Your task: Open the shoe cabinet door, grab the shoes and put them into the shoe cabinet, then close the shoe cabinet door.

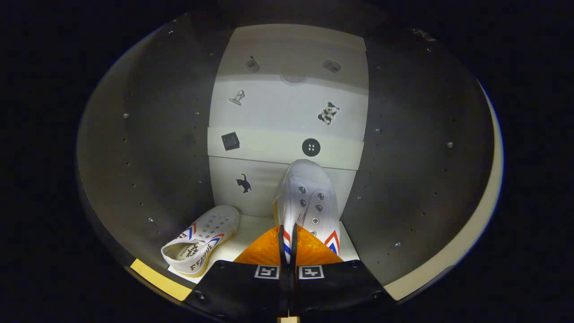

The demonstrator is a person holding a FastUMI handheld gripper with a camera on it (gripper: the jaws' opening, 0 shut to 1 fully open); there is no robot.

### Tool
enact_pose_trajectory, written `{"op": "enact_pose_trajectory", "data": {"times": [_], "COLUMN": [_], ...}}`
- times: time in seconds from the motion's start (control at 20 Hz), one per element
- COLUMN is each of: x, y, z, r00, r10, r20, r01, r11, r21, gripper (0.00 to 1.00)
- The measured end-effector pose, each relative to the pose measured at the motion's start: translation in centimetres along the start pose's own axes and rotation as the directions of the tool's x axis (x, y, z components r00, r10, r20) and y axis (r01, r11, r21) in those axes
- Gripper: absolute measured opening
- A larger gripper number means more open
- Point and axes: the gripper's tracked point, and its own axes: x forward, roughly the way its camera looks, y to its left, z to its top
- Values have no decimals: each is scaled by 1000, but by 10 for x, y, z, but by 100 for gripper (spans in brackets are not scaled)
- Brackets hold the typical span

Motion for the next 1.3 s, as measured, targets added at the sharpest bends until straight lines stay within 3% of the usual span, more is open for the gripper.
{"op": "enact_pose_trajectory", "data": {"times": [0.45,0.8,0.9,0.95,1.0,1.25,1.3], "x": [59,71,64,59,48,-27,-49], "y": [4,8,10,8,8,18,21], "z": [-44,-59,-50,-40,-31,1,6], "r00": [991,983,988,992,995,998,996], "r10": [15,-3,-7,-19,-27,-24,-25], "r20": [-134,-185,-154,-121,-93,58,88], "r01": [-11,13,14,24,31,20,20], "r11": [999,998,999,999,999,998,998], "r21": [32,56,45,42,39,53,63], "gripper": [2,5,16,27,26,100,99]}}
